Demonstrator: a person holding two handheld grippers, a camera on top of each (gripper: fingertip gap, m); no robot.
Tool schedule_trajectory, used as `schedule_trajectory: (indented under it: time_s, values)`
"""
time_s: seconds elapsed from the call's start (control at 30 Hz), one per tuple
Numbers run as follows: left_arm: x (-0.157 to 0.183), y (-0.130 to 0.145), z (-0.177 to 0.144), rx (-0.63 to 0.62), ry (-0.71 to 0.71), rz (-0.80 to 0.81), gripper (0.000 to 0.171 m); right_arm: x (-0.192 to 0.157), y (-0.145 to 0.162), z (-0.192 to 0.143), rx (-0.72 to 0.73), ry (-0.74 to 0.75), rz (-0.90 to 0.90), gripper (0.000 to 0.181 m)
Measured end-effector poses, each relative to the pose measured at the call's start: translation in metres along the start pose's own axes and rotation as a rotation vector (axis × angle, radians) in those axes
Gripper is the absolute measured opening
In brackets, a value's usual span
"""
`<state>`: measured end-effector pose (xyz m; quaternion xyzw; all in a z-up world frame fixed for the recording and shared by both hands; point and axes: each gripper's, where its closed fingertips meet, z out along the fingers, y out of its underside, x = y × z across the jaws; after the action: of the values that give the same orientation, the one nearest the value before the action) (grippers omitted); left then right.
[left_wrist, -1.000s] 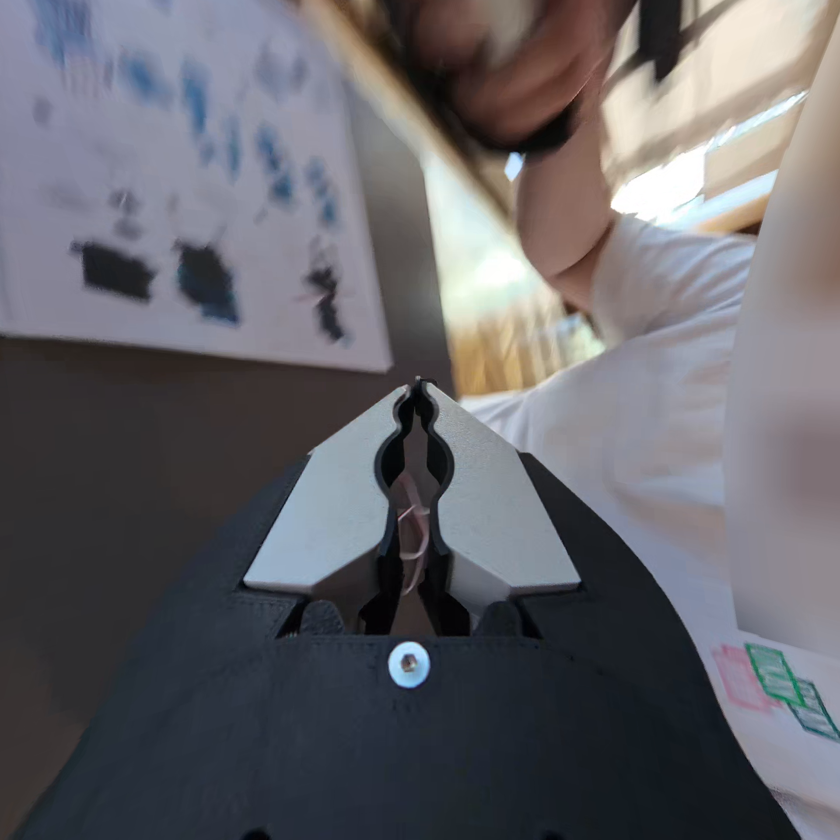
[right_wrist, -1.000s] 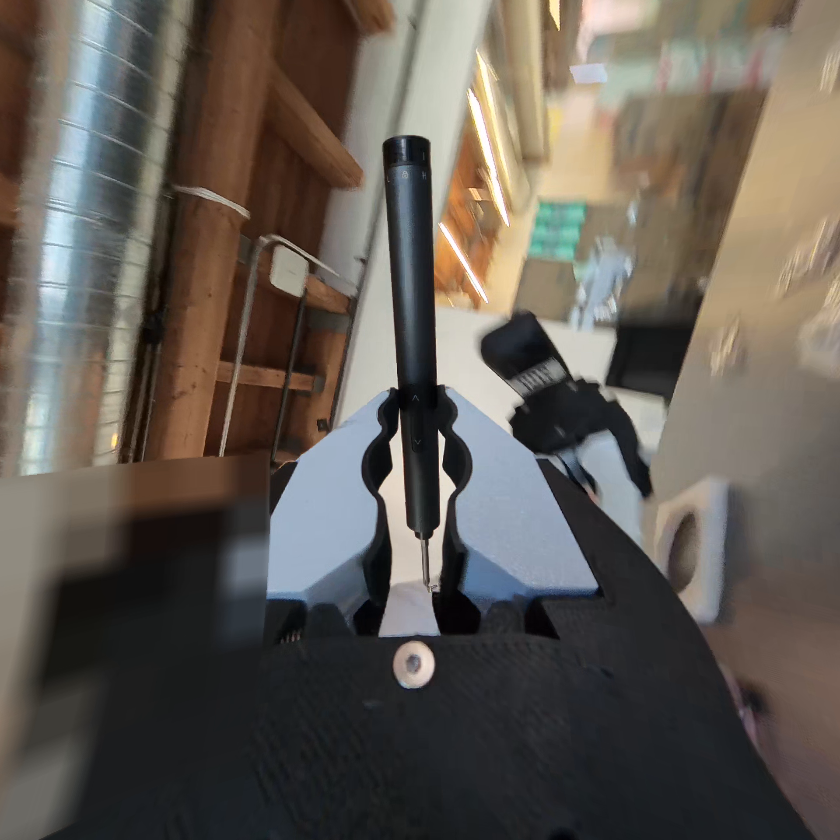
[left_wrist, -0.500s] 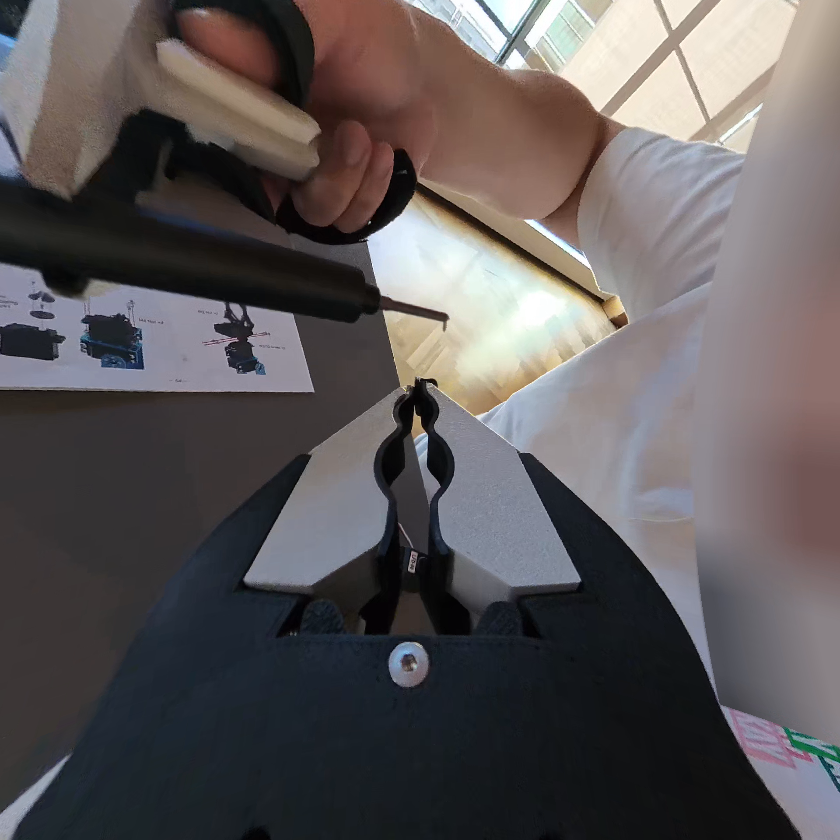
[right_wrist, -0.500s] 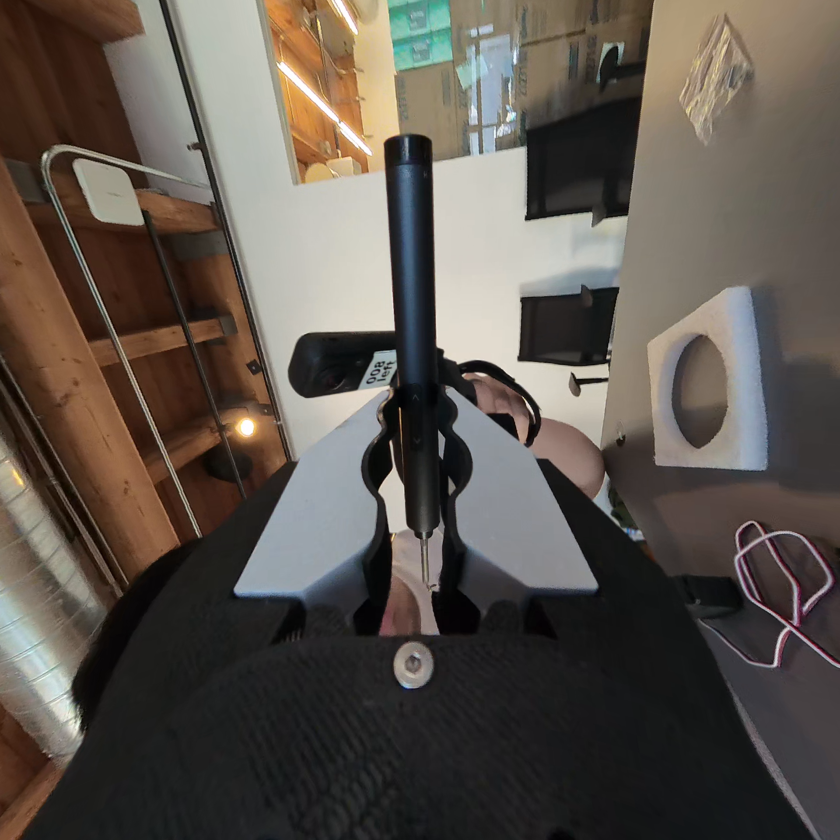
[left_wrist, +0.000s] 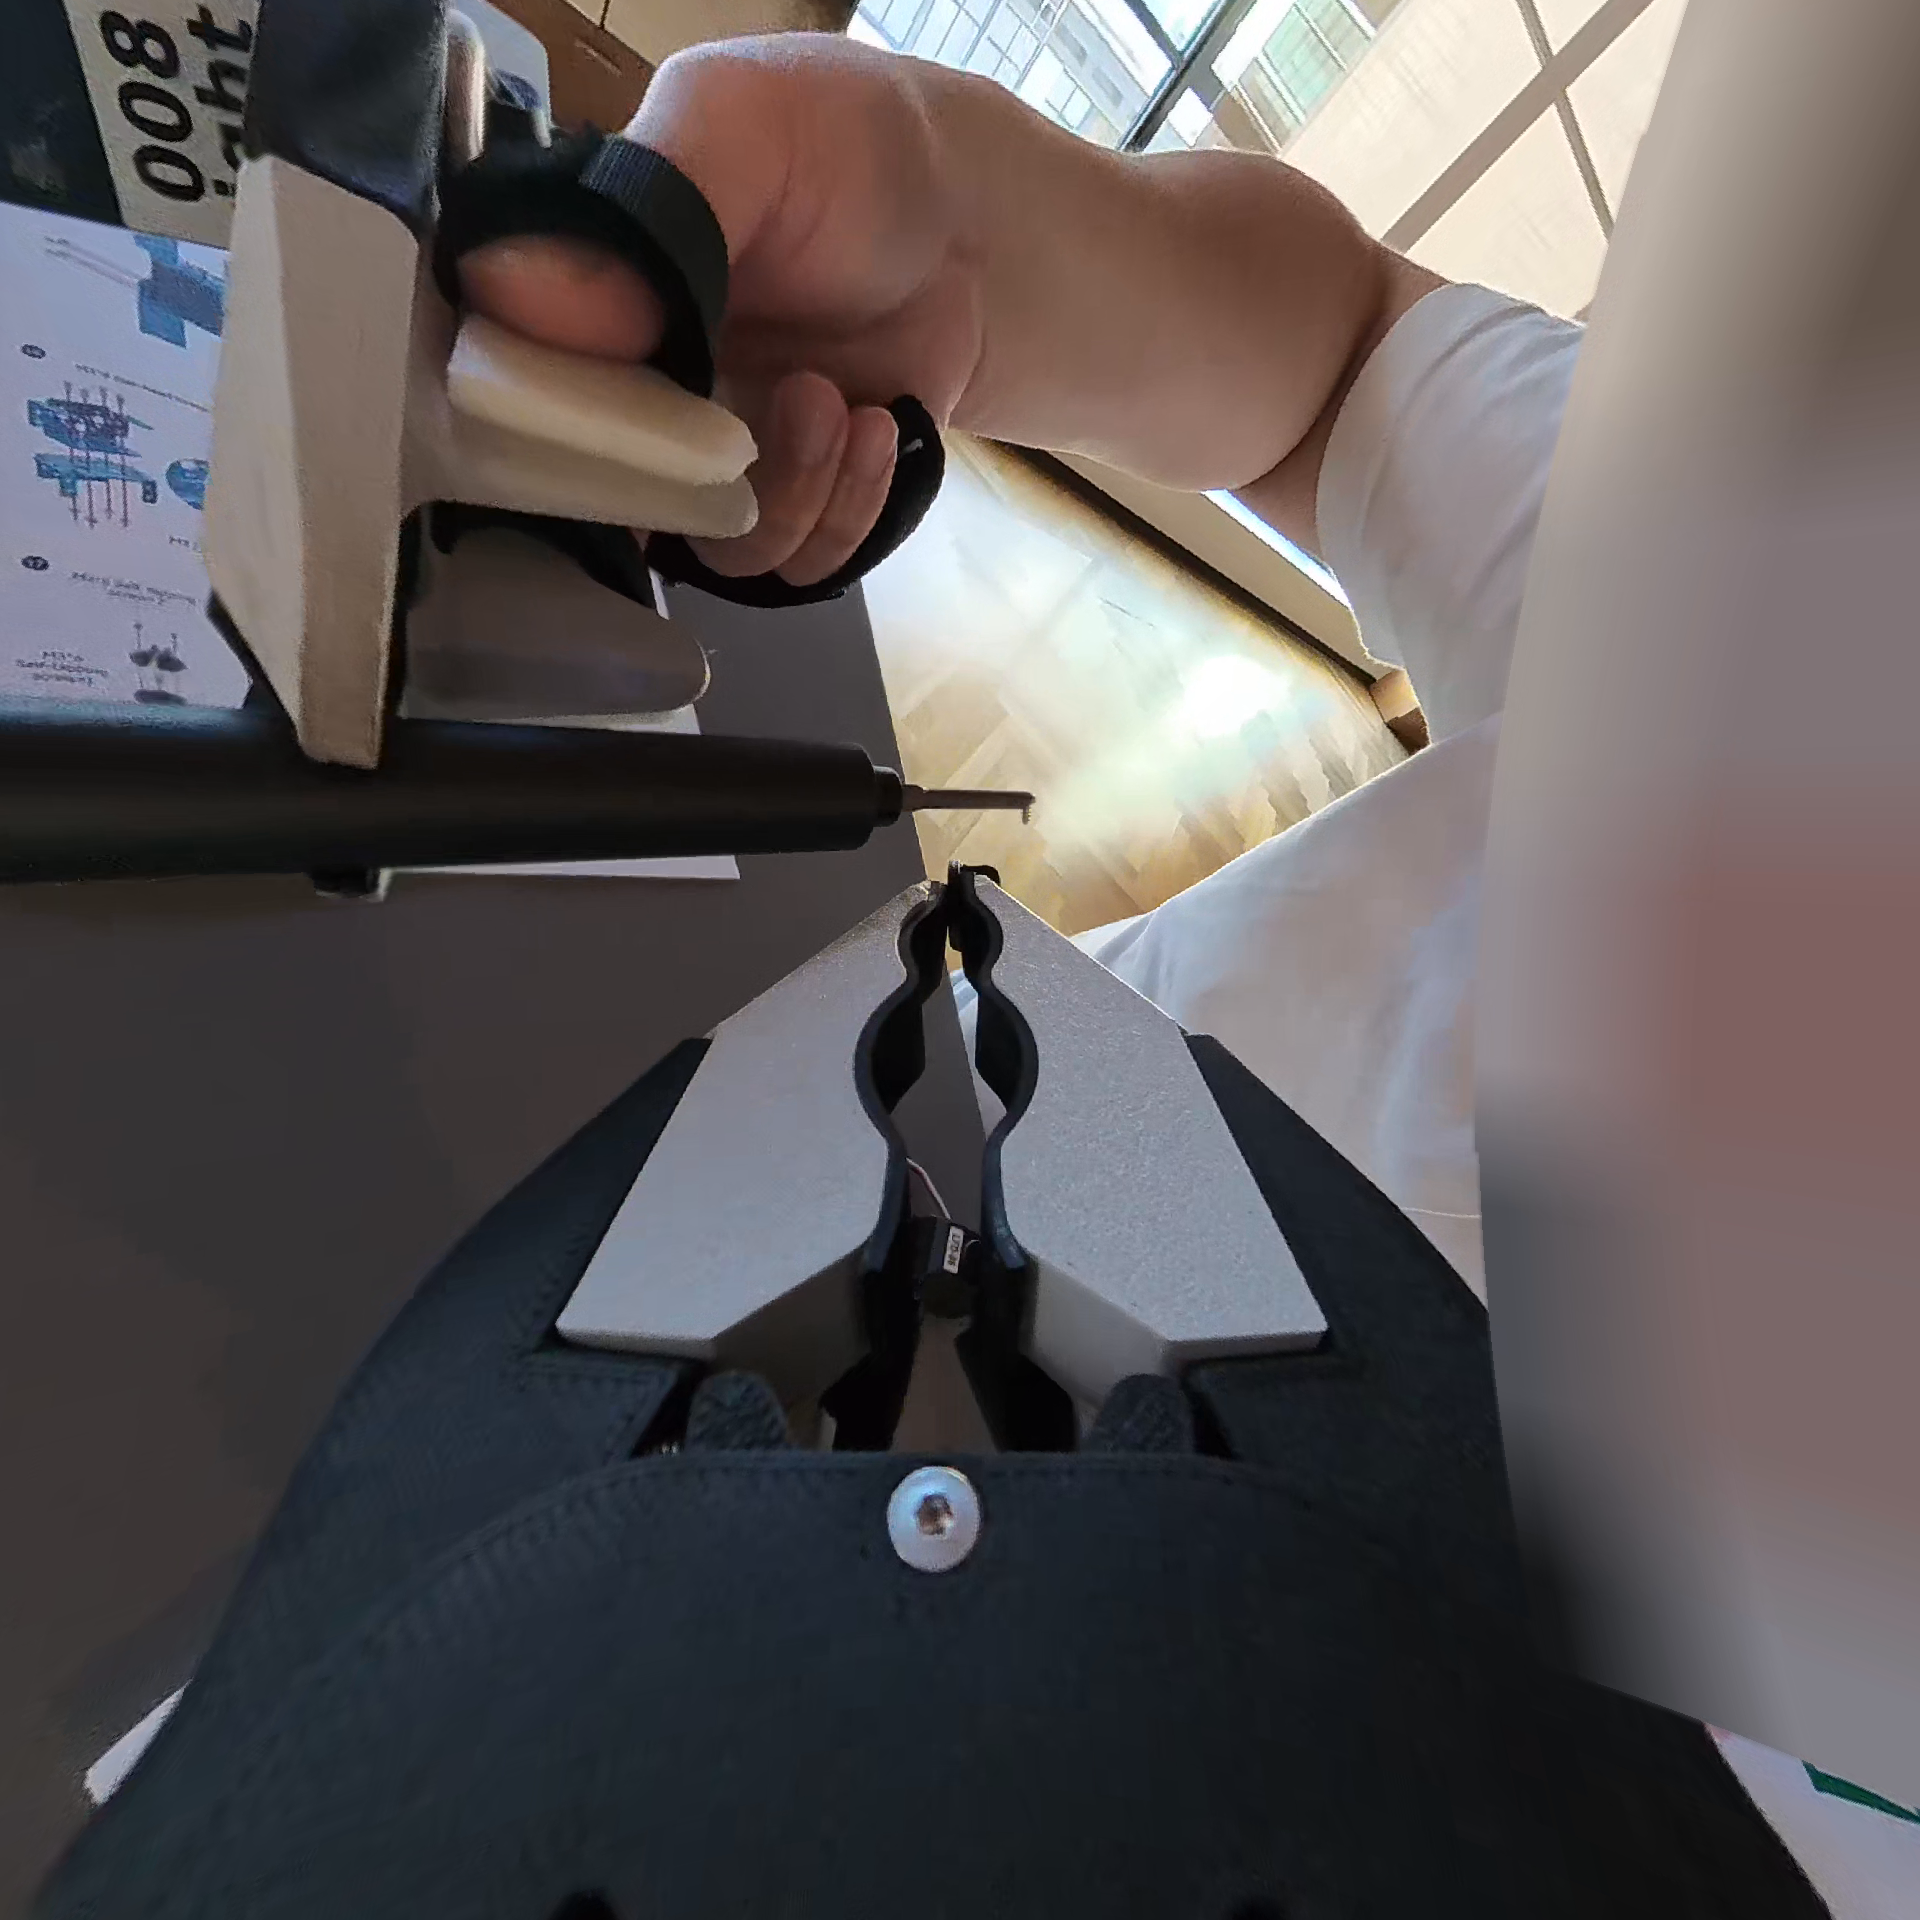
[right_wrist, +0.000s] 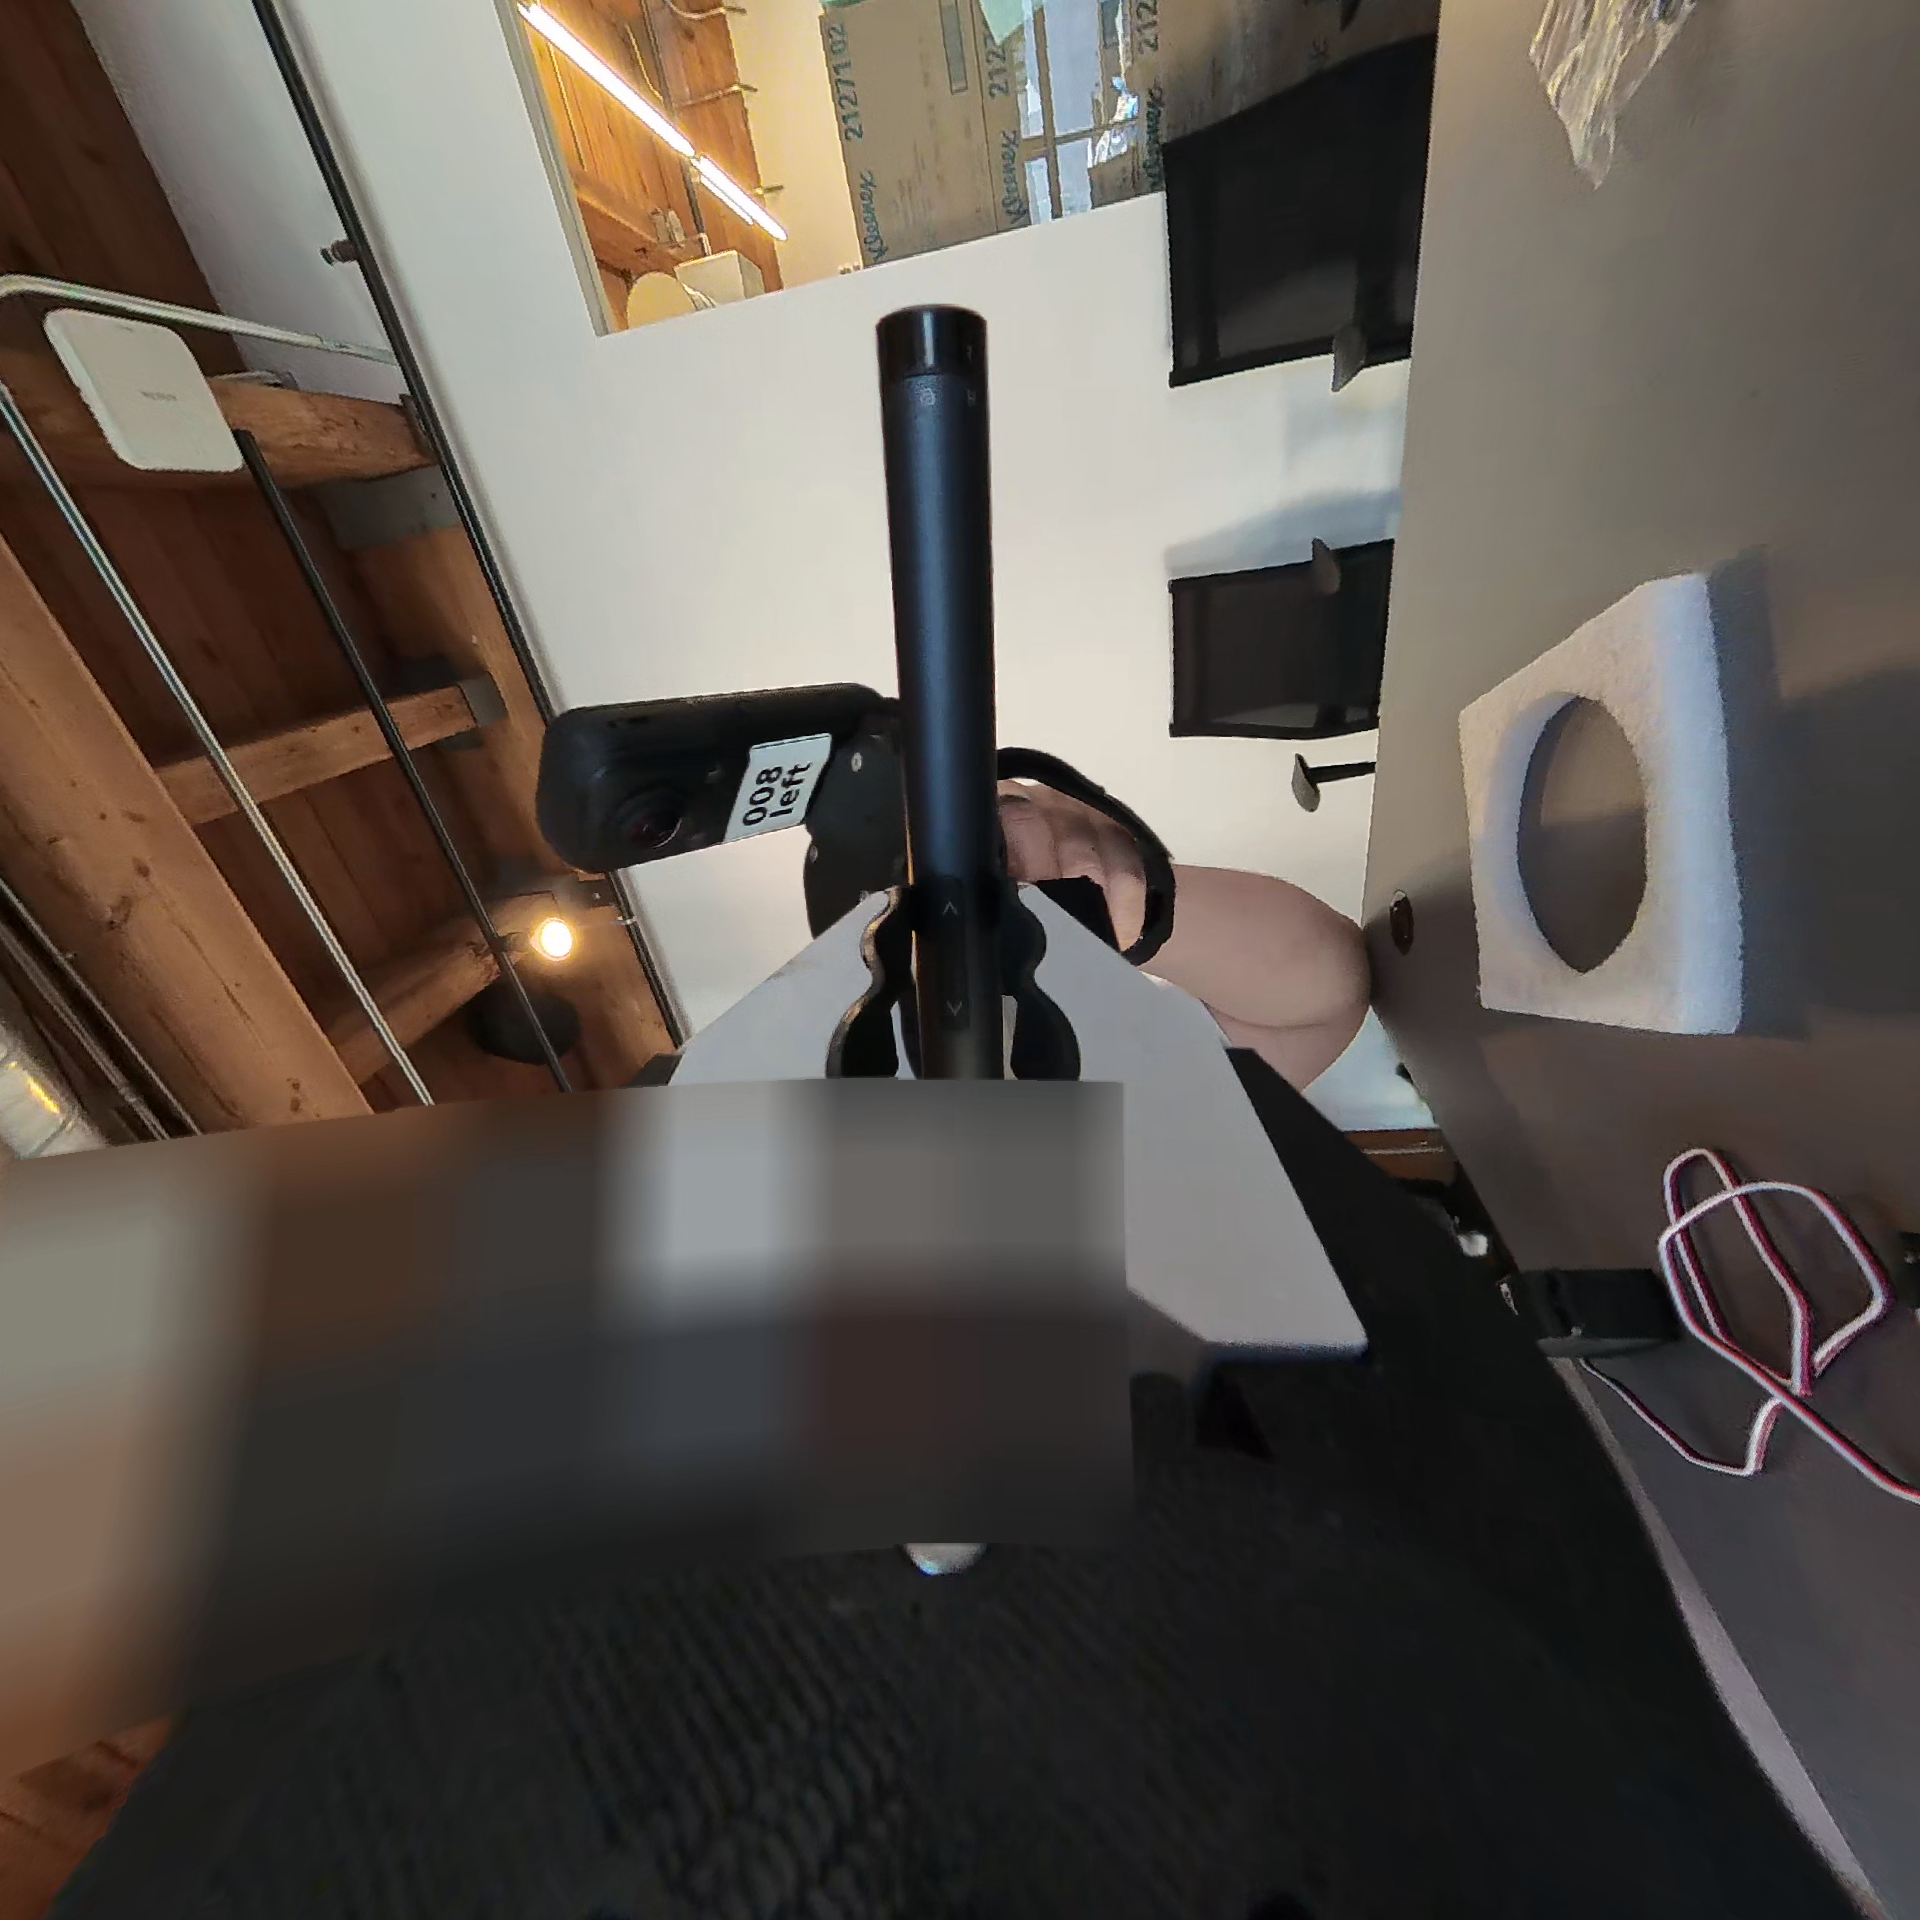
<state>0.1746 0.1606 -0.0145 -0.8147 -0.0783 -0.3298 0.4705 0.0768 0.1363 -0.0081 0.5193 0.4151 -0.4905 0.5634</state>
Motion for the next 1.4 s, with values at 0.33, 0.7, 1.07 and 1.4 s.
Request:
schedule_trajectory:
  time_s: [0.33, 0.7, 1.07, 1.4]
  values:
    - [-0.025, 0.015, -0.001, -0.078, -0.065, -0.044, 0.0, 0.016, -0.005, 0.004, -0.044, 0.172, -0.23, 0.014]
    - [-0.038, 0.018, 0.002, -0.091, -0.059, -0.078, 0.0, 0.027, -0.012, -0.004, -0.009, 0.253, -0.282, 0.014]
    - [-0.044, 0.019, 0.001, -0.09, -0.059, -0.095, 0.0, 0.031, -0.016, -0.005, -0.021, 0.268, -0.292, 0.015]
    - [-0.054, 0.013, -0.023, -0.055, -0.127, -0.094, 0.0, 0.047, -0.019, -0.009, -0.018, 0.253, -0.261, 0.015]
